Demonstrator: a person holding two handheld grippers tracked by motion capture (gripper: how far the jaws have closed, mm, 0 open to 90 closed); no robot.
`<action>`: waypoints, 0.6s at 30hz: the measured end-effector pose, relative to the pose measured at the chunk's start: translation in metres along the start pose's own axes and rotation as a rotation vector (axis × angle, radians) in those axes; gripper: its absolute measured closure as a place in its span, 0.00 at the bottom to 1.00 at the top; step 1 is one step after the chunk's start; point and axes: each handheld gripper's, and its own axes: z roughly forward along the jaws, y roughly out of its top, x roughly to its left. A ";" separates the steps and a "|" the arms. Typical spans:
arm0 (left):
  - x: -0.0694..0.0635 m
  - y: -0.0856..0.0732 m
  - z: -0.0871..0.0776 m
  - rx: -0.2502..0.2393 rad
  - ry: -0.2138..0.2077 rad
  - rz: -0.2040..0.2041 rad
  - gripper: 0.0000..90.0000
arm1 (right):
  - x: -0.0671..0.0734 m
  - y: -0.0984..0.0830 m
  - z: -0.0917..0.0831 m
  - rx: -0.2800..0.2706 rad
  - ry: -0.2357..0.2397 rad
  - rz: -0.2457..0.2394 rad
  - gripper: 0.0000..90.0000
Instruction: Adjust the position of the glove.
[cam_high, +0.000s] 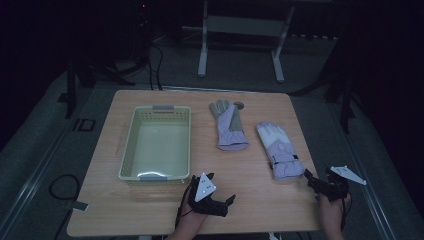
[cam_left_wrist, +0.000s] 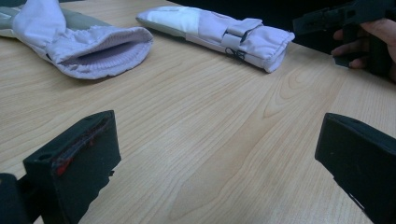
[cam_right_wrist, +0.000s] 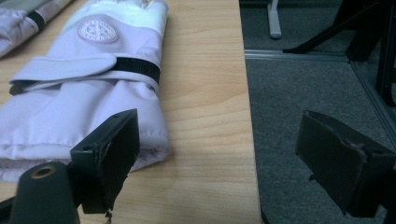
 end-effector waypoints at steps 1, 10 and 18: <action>0.000 0.000 0.000 0.000 0.000 0.003 0.00 | 0.000 0.000 0.000 0.000 0.000 0.000 0.15; -0.002 0.000 0.000 0.004 0.002 0.012 0.00 | 0.002 -0.001 0.000 0.045 0.005 0.016 0.15; -0.002 0.000 0.000 0.005 0.004 0.013 0.00 | 0.007 0.002 0.001 0.095 0.054 -0.025 0.15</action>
